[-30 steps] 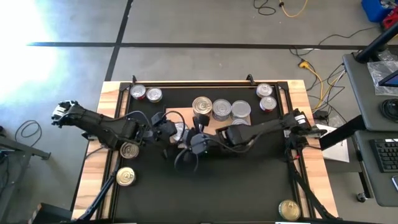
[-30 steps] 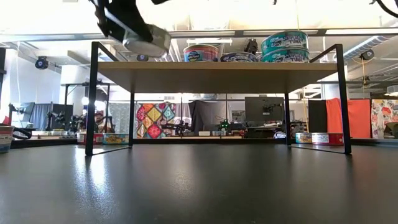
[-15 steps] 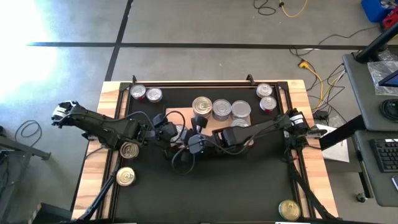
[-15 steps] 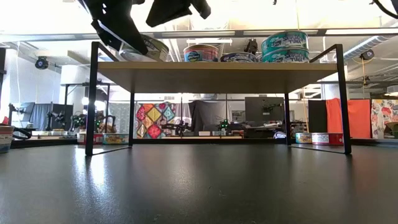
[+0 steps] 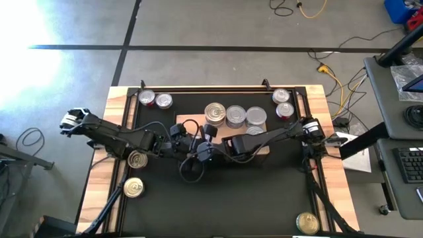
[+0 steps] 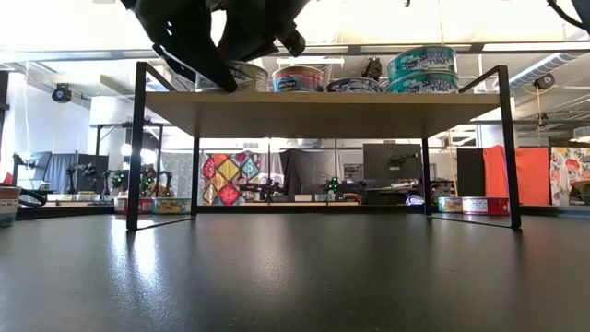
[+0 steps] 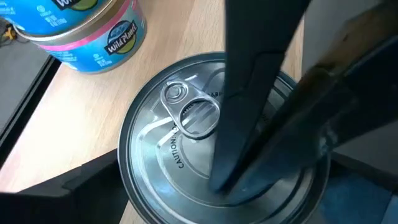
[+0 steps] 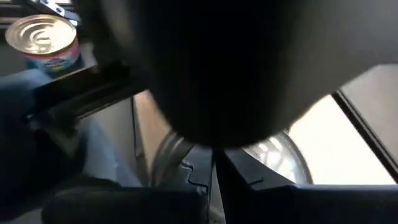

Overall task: Stack canned seafood by type on shelf
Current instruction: Put the green tuna can on the shelf

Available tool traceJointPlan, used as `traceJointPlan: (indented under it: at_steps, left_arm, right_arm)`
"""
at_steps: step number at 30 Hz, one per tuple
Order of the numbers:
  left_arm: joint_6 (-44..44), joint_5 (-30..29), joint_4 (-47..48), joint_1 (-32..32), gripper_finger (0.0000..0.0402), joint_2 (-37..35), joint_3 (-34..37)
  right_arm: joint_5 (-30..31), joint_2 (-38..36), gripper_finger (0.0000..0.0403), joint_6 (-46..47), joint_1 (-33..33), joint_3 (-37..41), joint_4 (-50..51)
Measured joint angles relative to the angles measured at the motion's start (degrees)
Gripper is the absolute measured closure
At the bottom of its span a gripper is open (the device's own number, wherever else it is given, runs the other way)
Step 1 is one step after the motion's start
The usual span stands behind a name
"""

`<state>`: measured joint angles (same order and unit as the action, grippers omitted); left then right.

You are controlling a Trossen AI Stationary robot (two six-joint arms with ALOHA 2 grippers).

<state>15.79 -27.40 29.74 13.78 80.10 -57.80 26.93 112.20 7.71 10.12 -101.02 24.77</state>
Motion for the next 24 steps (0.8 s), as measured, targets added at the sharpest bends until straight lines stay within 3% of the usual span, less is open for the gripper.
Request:
traceJointPlan:
  at_steps: [24]
  left_arm:
    - [0.8, 4.9, 4.4, -2.3, 0.0001, -1.5, 0.0]
  right_arm:
    - [0.4, -0.2, 0.0390, 4.4, -1.3, 0.9, 3.4]
